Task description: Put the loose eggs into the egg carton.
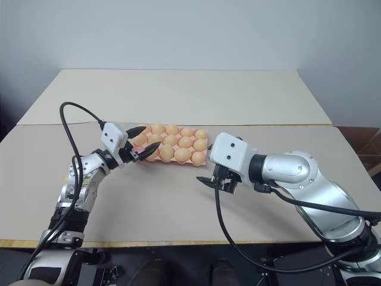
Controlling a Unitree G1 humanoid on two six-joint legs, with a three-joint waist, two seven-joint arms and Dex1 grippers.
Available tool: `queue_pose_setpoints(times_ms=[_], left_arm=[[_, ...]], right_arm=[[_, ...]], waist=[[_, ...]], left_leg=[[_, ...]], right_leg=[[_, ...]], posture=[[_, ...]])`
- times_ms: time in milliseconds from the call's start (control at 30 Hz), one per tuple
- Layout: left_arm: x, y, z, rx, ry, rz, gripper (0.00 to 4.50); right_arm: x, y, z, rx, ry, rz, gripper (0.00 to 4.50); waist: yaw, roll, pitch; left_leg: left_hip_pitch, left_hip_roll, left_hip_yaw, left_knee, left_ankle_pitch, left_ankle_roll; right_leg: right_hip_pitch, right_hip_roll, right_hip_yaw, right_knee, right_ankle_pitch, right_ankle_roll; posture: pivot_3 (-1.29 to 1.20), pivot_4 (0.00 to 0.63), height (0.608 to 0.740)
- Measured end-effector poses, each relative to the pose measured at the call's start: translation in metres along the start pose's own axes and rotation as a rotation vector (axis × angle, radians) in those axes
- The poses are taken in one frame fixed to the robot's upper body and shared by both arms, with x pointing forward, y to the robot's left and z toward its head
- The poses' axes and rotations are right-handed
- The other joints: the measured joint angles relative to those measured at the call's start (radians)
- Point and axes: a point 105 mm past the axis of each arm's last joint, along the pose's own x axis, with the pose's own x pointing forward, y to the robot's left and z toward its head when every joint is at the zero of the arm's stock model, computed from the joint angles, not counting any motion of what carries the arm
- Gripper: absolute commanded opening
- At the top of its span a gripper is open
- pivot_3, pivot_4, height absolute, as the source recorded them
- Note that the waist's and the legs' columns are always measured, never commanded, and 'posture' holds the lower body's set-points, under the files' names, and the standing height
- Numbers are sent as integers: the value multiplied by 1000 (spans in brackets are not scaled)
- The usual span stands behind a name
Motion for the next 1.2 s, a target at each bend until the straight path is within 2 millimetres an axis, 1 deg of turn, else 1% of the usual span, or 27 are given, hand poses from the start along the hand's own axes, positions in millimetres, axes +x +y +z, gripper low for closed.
queue_pose_setpoints(times_ms=[100, 167, 200, 267, 300, 333, 400, 467, 533, 633, 733, 800, 967, 1100, 1200], left_arm=[[-8, 2, 5, 4, -11, 6, 3814], [-19, 3, 12, 0, -20, 1, 3814], [-27, 3, 16, 3, -15, -10, 3814], [-51, 0, 22, 24, 25, -49, 3814], [-66, -2, 23, 34, 58, -69, 3814], [-76, -3, 25, 36, 79, -79, 3814], [-103, -9, 26, 47, 153, -105, 3814], [-123, -10, 30, 56, 206, -109, 3814], [-151, -12, 32, 86, 299, -99, 3814], [-175, -7, 40, 114, 347, -34, 3814], [-191, -1, 50, 110, 339, 42, 3814], [-203, 4, 55, 115, 336, 123, 3814], [-221, 21, 55, 123, 409, 332, 3814], [-224, 27, 52, 103, 451, 430, 3814], [-220, 29, 49, 87, 463, 464, 3814]], right_arm=[[0, 0, 0, 0, 1, 0, 4500], [0, 0, 0, 0, 1, 0, 4500], [0, 0, 0, -1, 0, 0, 4500], [-1, -1, 1, -2, -1, -3, 4500], [-1, -2, 1, -3, -2, -4, 4500], [-2, -3, 1, -3, -2, -6, 4500], [-3, -2, 4, -8, -20, 10, 4500], [-2, 0, 7, -3, -41, 32, 4500], [-3, 1, 13, -18, -75, 51, 4500], [-3, 0, 18, -24, -112, 70, 4500], [-3, 3, 24, -28, -164, 115, 4500], [-3, 4, 27, -41, -190, 140, 4500], [-5, 6, 32, -44, -238, 206, 4500], [-5, 4, 34, -74, -249, 199, 4500], [-3, 1, 30, -79, -234, 185, 4500]], waist=[[-2, 0, 0], [-3, 0, 0], [-5, 0, 0], [-10, 0, 0], [-12, 0, 0], [-10, 1, 0], [-8, 1, 0], [-5, 1, 0], [-5, 1, 0], [4, 1, 0], [4, 0, 0], [1, 0, 0], [1, 0, 0], [0, 0, 0], [0, 0, 0]], left_leg=[[0, 0, 0, 0, 0, 0], [0, 1, 0, 0, 0, 0], [0, 1, 0, 0, 0, 0], [0, 1, 0, -1, 0, 0], [0, 2, 0, -1, 0, 0], [1, 2, 0, -1, 0, 0], [1, 2, 0, -1, 0, 0], [2, 2, 0, -1, 0, 0], [4, 2, 1, -1, 0, 0], [4, 2, 0, -2, 0, 0], [4, 2, 0, -2, 0, 0], [4, 2, 0, -2, 0, 0], [5, 2, 0, -2, 0, 0], [4, 2, 0, -2, 0, 0], [4, 2, 0, -2, 0, 0]], right_leg=[[0, 0, 0, 0, 0, 0], [0, 0, 0, 0, 0, 0], [0, 0, 0, 0, 0, 0], [-1, 0, 1, -1, 0, 0], [-1, 0, 1, 0, 0, 0], [-1, 0, 1, 0, 0, 0], [0, 0, 1, 0, 0, 0], [1, -1, 1, 0, 0, 0], [2, -1, 1, -1, 0, 0], [3, -1, -1, -1, 0, 0], [3, -1, 0, -1, 0, 0], [3, 0, 0, -2, 0, 0], [3, 0, 0, -1, 0, 0], [3, 0, 0, -1, 0, 0], [3, 0, 0, -1, 0, 0]], posture=[[0, 150, 740], [0, 150, 740], [0, 150, 740], [0, 150, 740], [0, 150, 740], [0, 150, 740], [0, 150, 740], [0, 150, 740], [0, 150, 740], [0, 150, 740], [0, 150, 740], [0, 150, 740], [0, 150, 740], [0, 150, 740], [0, 150, 740]])
